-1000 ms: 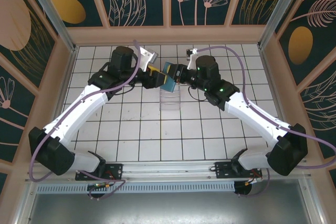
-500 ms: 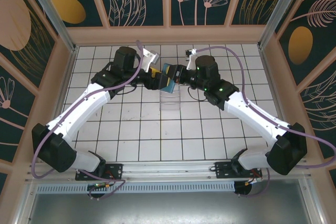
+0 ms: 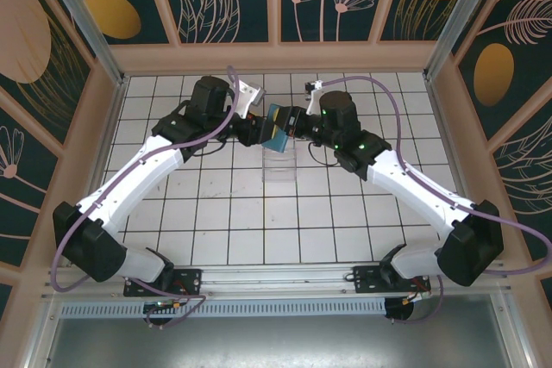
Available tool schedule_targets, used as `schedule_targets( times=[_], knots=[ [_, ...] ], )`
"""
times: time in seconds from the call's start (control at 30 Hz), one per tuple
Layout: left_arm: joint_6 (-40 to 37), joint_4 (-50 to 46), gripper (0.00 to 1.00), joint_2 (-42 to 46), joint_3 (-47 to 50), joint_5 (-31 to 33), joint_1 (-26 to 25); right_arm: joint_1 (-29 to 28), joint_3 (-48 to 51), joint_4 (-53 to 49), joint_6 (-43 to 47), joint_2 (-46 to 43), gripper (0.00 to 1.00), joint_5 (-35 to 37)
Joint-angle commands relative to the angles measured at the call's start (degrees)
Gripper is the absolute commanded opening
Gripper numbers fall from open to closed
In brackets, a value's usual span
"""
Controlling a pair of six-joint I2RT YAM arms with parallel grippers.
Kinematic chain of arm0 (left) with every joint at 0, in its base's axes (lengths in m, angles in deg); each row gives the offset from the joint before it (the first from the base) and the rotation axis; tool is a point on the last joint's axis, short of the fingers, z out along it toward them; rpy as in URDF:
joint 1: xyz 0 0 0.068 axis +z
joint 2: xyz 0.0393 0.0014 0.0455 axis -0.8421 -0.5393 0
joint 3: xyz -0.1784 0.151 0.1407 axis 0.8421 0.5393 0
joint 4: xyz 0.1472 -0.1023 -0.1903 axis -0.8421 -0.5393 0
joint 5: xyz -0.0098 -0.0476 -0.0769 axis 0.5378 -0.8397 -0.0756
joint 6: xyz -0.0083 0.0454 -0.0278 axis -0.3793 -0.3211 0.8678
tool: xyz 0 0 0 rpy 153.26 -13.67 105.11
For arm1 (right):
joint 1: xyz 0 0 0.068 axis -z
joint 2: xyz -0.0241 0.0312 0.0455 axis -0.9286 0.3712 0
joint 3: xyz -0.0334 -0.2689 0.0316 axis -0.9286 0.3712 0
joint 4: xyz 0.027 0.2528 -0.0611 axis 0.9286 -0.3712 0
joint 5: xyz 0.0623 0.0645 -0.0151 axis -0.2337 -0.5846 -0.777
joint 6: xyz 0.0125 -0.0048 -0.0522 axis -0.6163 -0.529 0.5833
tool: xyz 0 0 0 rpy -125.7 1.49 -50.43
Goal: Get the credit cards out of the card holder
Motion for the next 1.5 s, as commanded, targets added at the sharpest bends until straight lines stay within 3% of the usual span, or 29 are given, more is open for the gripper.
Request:
schedule_targets(
  times=[0.0,0.33,0.67,0.77,0.83,1.0,1.17,1.3,1.47],
  knots=[
    [-1.21,-2.01,0.38,-0.09,-1.32,11.94,1.08,-0.42,-2.76,1.07,-0.69,-0.77,0.00,-1.19],
    [-1.41,-3.55,0.39,1.21,-1.15,22.45,1.09,-0.47,-3.34,0.18,-0.24,-0.42,0.00,-0.23],
    [0.15,-2.85,0.43,3.69,-1.25,25.91,1.08,-0.20,-3.77,-2.22,2.61,-1.40,0.00,1.77],
    [0.71,-2.34,0.46,4.79,-1.44,25.50,1.11,0.80,-2.34,0.49,5.24,-3.58,0.00,-0.97],
    [1.12,-0.55,0.48,6.04,-1.08,22.66,1.09,1.20,-0.41,4.10,7.52,-5.82,0.00,-3.75],
    [2.92,10.32,0.56,11.87,1.60,5.01,1.10,1.32,4.07,11.73,13.82,-11.90,0.00,-7.17],
    [4.88,17.27,0.69,15.59,2.55,-6.59,1.09,0.94,7.86,17.84,18.23,-16.27,0.00,-10.23],
    [5.38,18.30,0.79,15.61,2.05,-13.33,1.07,0.78,9.14,20.55,20.40,-18.01,0.00,-14.88],
    [4.74,16.08,0.82,13.56,0.98,-19.33,1.07,-0.11,12.48,26.81,22.92,-20.86,0.00,-20.98]
  ],
)
